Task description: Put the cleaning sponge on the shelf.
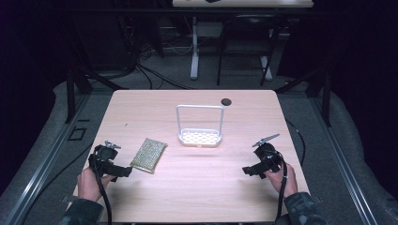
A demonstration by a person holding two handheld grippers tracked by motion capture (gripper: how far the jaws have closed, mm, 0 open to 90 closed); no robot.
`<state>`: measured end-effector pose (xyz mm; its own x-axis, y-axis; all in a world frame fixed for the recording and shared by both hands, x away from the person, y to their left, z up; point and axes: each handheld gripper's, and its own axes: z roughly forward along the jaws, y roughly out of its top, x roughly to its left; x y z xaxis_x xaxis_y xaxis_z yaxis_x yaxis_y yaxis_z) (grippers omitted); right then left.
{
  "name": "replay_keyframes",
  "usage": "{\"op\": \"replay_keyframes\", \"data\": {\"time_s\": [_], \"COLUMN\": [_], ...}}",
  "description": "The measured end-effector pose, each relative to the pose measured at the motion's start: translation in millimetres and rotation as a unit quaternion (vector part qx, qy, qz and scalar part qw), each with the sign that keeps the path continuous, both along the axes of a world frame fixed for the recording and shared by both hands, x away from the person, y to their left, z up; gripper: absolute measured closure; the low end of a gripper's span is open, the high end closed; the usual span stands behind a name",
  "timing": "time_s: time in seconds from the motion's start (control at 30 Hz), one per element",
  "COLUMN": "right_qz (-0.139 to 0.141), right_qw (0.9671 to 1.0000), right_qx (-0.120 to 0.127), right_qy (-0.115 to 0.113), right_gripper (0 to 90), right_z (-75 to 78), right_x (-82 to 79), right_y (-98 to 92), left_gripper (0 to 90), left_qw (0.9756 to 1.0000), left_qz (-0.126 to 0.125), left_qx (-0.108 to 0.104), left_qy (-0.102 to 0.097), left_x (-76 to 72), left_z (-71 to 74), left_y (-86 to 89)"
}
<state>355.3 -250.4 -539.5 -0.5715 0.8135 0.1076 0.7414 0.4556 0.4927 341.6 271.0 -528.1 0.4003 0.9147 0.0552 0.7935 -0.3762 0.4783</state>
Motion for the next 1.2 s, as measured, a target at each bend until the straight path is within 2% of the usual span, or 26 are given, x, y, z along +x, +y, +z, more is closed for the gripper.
{"op": "replay_keyframes", "data": {"time_s": [0.27, 0.53, 0.6, 0.8, 1.2], "right_qz": [0.000, 0.001, 0.006, 0.003, 0.007], "right_qw": [1.0000, 1.0000, 1.0000, 1.0000, 0.9999], "right_qx": [0.001, -0.002, -0.007, -0.001, -0.006], "right_qy": [0.001, 0.002, 0.001, 0.002, 0.005], "right_gripper": [9.0, 9.0, 9.0, 9.0, 9.1], "right_z": [0.1, -0.2, -0.4, -0.7, -1.2], "right_x": [-0.3, 0.2, 0.7, 0.4, 1.4], "right_y": [0.5, 0.9, 0.5, 2.4, 4.0], "left_gripper": [0.1, 0.3, 0.3, 0.3, 0.0], "left_qw": [0.9999, 0.9995, 0.9994, 0.9994, 0.9983], "left_qz": [-0.010, -0.031, -0.032, -0.035, -0.045], "left_qx": [-0.003, -0.003, -0.003, 0.000, -0.004], "left_qy": [0.003, 0.010, 0.009, 0.008, 0.037], "left_x": [1.1, 5.7, 7.2, 14.5, 29.1], "left_z": [2.3, 2.3, 2.8, 1.5, -6.8], "left_y": [-9.0, -23.9, -27.2, -36.1, -52.6]}}
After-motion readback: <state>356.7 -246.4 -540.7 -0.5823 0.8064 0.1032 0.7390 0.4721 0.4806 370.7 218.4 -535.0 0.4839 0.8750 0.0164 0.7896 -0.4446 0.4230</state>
